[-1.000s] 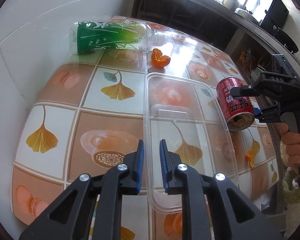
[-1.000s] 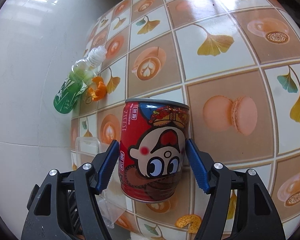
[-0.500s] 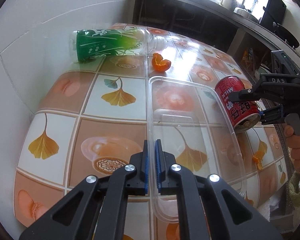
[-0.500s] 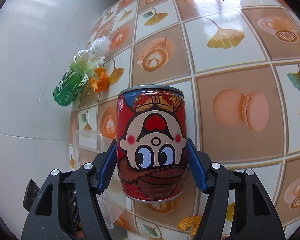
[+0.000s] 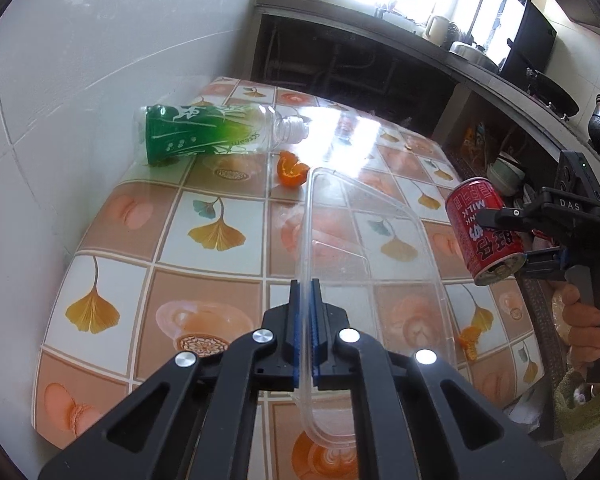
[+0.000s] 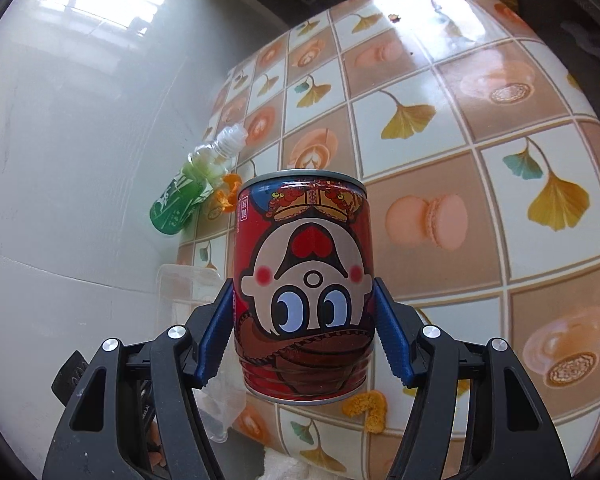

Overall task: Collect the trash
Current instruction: 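Carry the red can and clear container over the blue wastebasket with both tools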

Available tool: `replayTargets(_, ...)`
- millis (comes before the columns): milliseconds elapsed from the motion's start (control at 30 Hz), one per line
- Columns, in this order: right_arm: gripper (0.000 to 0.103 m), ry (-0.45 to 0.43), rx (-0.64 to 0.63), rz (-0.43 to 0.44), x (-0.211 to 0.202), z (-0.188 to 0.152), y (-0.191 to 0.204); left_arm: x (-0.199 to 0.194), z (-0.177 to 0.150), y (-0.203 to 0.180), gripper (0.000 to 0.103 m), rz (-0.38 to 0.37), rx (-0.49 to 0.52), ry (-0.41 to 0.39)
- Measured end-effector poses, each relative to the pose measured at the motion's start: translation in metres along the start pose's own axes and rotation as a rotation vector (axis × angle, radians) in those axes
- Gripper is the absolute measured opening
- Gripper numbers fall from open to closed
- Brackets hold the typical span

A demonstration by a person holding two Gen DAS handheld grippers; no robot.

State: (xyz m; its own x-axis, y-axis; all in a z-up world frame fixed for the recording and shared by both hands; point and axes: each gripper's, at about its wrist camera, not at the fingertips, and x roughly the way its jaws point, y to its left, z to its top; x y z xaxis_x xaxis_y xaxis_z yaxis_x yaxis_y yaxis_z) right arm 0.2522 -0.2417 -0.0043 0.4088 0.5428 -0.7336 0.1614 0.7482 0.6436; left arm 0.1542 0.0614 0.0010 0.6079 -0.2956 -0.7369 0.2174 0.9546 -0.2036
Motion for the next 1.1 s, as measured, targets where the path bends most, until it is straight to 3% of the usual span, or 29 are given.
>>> replayTargets(267, 0.062, -0.169, 0.043, 0.053, -0.096, -0.02, -0.045, -0.021, 0.026, -0.057, 0.003, -0.052, 0.081, -0.064)
replayTargets(400, 0.062, -0.295, 0.085, 0.012, -0.155, -0.041, -0.081, -0.022, 0.039, -0.108, 0.003, -0.13, 0.152, -0.067)
replayTargets(600, 0.062, -0.471, 0.225, -0.143, -0.232, -0.096, -0.163, -0.003, 0.056, -0.214, 0.003, -0.267, 0.306, -0.033)
replayTargets(733, 0.062, -0.51, 0.36, -0.251, -0.246, -0.139, -0.223, 0.039, 0.051, -0.292, 0.003, -0.346, 0.397, 0.074)
replayTargets(867, 0.062, -0.495, 0.525, -0.275, -0.239, -0.179, -0.284, 0.09, 0.033, -0.364, 0.003, -0.385, 0.489, 0.208)
replayTargets(1100, 0.062, -0.454, 0.705, -0.271, -0.21, -0.196, -0.363, 0.19, -0.007, -0.461, 0.003, -0.325, 0.639, 0.415)
